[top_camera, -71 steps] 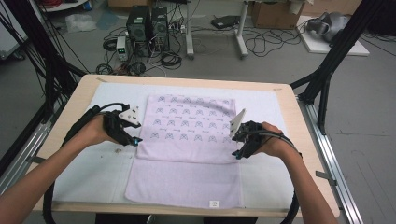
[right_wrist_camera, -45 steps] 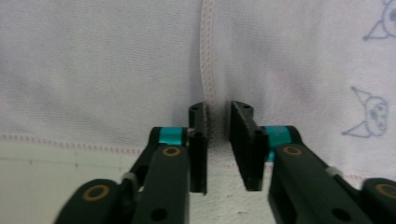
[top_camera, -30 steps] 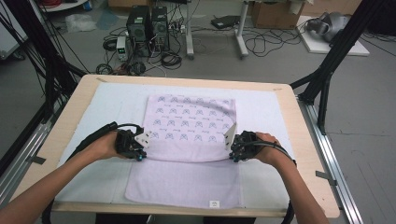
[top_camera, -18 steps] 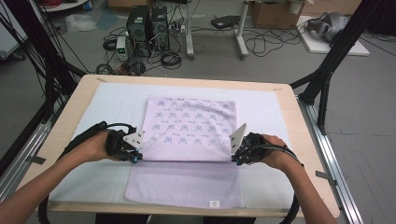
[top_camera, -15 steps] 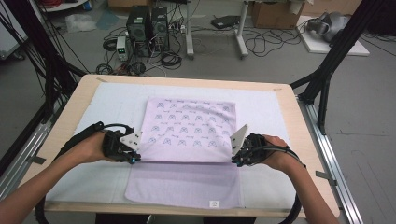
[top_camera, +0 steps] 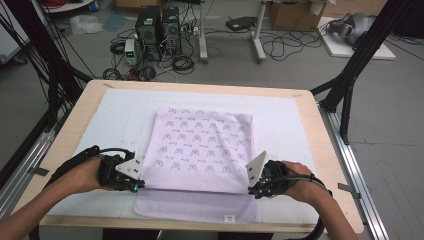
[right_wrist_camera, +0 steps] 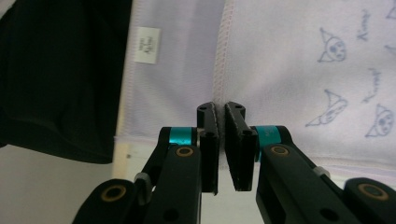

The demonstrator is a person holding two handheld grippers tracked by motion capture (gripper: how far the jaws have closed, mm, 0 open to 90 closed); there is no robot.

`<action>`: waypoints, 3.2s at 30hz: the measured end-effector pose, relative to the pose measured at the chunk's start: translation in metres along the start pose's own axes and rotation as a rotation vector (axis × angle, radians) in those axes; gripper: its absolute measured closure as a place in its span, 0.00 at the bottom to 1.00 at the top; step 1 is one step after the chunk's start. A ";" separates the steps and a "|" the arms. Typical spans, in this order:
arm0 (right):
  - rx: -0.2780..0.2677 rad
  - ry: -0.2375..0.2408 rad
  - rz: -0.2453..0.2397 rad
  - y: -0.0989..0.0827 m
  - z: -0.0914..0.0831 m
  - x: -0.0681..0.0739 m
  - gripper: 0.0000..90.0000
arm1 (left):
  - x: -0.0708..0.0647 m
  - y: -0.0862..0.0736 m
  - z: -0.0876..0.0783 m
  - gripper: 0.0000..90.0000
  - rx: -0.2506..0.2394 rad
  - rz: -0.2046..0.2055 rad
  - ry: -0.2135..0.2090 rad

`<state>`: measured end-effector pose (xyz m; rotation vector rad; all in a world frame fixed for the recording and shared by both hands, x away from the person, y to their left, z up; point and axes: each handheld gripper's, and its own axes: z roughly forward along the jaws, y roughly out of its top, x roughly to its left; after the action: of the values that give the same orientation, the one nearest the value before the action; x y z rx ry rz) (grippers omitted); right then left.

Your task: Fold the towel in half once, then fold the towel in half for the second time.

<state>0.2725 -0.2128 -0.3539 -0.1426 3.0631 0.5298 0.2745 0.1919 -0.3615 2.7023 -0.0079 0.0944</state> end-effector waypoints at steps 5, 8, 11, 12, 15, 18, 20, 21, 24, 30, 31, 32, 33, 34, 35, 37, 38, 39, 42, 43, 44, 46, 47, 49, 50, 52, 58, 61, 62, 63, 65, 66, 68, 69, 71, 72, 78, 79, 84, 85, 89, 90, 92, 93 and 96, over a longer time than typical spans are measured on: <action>0.001 0.008 -0.009 0.002 0.005 0.020 0.94 | -0.019 -0.005 0.003 0.96 -0.002 0.011 -0.003; 0.010 0.018 -0.021 0.004 0.005 0.030 0.94 | -0.029 -0.006 0.004 0.96 -0.010 0.013 -0.016; 0.020 0.034 -0.045 0.007 0.001 0.040 0.94 | -0.041 -0.005 0.002 0.96 -0.012 0.036 -0.006; 0.022 0.040 -0.046 0.007 0.001 0.042 0.94 | -0.045 -0.005 0.001 0.96 -0.019 0.042 -0.013; 0.033 0.067 -0.042 0.005 0.005 0.047 0.93 | -0.050 -0.008 0.006 0.96 -0.021 0.045 -0.042; 0.050 0.097 -0.040 0.002 0.018 0.048 0.76 | -0.049 -0.013 0.014 0.86 -0.025 0.056 -0.009; 0.053 0.045 -0.001 -0.002 0.022 0.048 0.64 | -0.045 -0.018 0.016 0.64 -0.054 0.039 0.010; 0.032 0.050 0.016 -0.005 0.022 0.046 0.60 | -0.044 -0.021 0.015 0.63 -0.075 0.031 0.016; -0.061 0.021 0.080 -0.014 0.016 0.045 0.40 | -0.036 -0.030 0.010 0.50 -0.143 0.010 0.036; -0.329 -0.143 0.220 -0.032 -0.004 0.037 0.17 | -0.022 -0.053 -0.005 0.33 -0.318 -0.109 0.137; -0.374 -0.167 0.247 -0.035 -0.007 0.036 0.14 | -0.020 -0.057 -0.008 0.31 -0.345 -0.137 0.154; -0.424 -0.205 0.273 -0.039 -0.010 0.035 0.12 | -0.018 -0.061 -0.010 0.27 -0.368 -0.160 0.182; -0.474 -0.236 0.297 -0.043 -0.014 0.035 0.11 | -0.017 -0.064 -0.012 0.21 -0.395 -0.192 0.208; -0.526 -0.253 0.320 -0.047 -0.016 0.035 0.09 | -0.015 -0.068 -0.015 0.17 -0.426 -0.218 0.224; -0.569 -0.285 0.346 -0.051 -0.019 0.034 0.03 | -0.014 -0.074 -0.018 0.16 -0.470 -0.244 0.243; -0.655 -0.355 0.394 -0.058 -0.024 0.035 0.02 | -0.014 -0.082 -0.022 0.12 -0.533 -0.284 0.280; -0.696 -0.390 0.413 -0.062 -0.025 0.035 0.02 | -0.014 -0.087 -0.023 0.10 -0.570 -0.311 0.290; -0.741 -0.429 0.431 -0.066 -0.026 0.036 0.02 | -0.013 -0.093 -0.026 0.07 -0.607 -0.341 0.304; -0.857 -0.522 0.486 -0.077 -0.027 0.038 0.02 | -0.013 -0.107 -0.029 0.02 -0.691 -0.388 0.335; -0.888 -0.543 0.512 -0.081 -0.026 0.039 0.01 | -0.012 -0.112 -0.031 0.02 -0.721 -0.401 0.346; -0.916 -0.568 0.529 -0.085 -0.025 0.039 0.01 | -0.012 -0.118 -0.033 0.02 -0.755 -0.419 0.356; -0.962 -0.598 0.560 -0.092 -0.022 0.039 0.01 | -0.012 -0.124 -0.036 0.02 -0.782 -0.438 0.384; -0.971 -0.605 0.572 -0.095 -0.020 0.039 0.01 | -0.012 -0.127 -0.037 0.02 -0.803 -0.444 0.398; -0.958 -0.622 0.576 -0.099 -0.014 0.038 0.01 | -0.013 -0.131 -0.038 0.02 -0.831 -0.452 0.416; -0.957 -0.625 0.578 -0.100 -0.012 0.038 0.01 | -0.013 -0.132 -0.038 0.02 -0.833 -0.451 0.426; -0.965 -0.622 0.586 -0.104 -0.008 0.038 0.01 | -0.014 -0.133 -0.037 0.02 -0.833 -0.446 0.433; -0.974 -0.657 0.606 -0.111 -0.006 0.038 0.01 | -0.016 -0.135 -0.035 0.02 -0.843 -0.449 0.453; -0.977 -0.662 0.605 -0.112 -0.007 0.039 0.01 | -0.017 -0.135 -0.036 0.02 -0.846 -0.445 0.455; -0.974 -0.661 0.603 -0.111 -0.007 0.039 0.01 | -0.017 -0.135 -0.037 0.02 -0.847 -0.446 0.457; -0.973 -0.656 0.603 -0.111 -0.007 0.039 0.01 | -0.017 -0.135 -0.037 0.02 -0.848 -0.448 0.459; -0.974 -0.654 0.601 -0.110 -0.007 0.039 0.01 | -0.017 -0.136 -0.037 0.02 -0.852 -0.450 0.459; -0.976 -0.655 0.597 -0.110 -0.007 0.038 0.01 | -0.017 -0.136 -0.037 0.02 -0.850 -0.450 0.462; -0.967 -0.649 0.601 -0.109 -0.006 0.037 0.01 | -0.017 -0.136 -0.037 0.02 -0.855 -0.453 0.465; -0.964 -0.644 0.604 -0.108 -0.006 0.037 0.01 | -0.017 -0.136 -0.037 0.02 -0.855 -0.454 0.468; -0.958 -0.638 0.600 -0.107 -0.006 0.034 0.01 | -0.016 -0.136 -0.037 0.02 -0.854 -0.457 0.470; -0.953 -0.637 0.603 -0.106 -0.006 0.033 0.01 | -0.015 -0.135 -0.037 0.02 -0.852 -0.459 0.471; -0.933 -0.631 0.630 -0.097 -0.013 0.024 0.01 | -0.006 -0.127 -0.042 0.02 -0.844 -0.454 0.488; -0.927 -0.633 0.630 -0.095 -0.015 0.021 0.01 | -0.004 -0.126 -0.042 0.02 -0.839 -0.451 0.486; -0.861 -0.611 0.637 -0.083 -0.023 -0.003 0.01 | 0.020 -0.112 -0.049 0.02 -0.795 -0.455 0.484; -0.832 -0.596 0.644 -0.079 -0.025 -0.012 0.01 | 0.024 -0.110 -0.050 0.02 -0.790 -0.456 0.473; -0.764 -0.576 0.636 -0.070 -0.030 -0.038 0.01 | 0.047 -0.095 -0.053 0.02 -0.724 -0.439 0.452; -0.741 -0.565 0.635 -0.067 -0.031 -0.045 0.01 | 0.054 -0.091 -0.054 0.02 -0.708 -0.435 0.448; -0.698 -0.564 0.615 -0.063 -0.033 -0.059 0.01 | 0.068 -0.081 -0.054 0.02 -0.681 -0.427 0.442; -0.674 -0.551 0.622 -0.061 -0.034 -0.067 0.01 | 0.071 -0.079 -0.054 0.02 -0.683 -0.429 0.444; -0.634 -0.539 0.628 -0.059 -0.035 -0.086 0.01 | 0.091 -0.068 -0.055 0.02 -0.656 -0.440 0.425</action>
<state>0.3636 -0.2728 -0.3364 0.8232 2.2679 1.2898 0.3628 0.2772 -0.3347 1.9332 0.5737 0.4426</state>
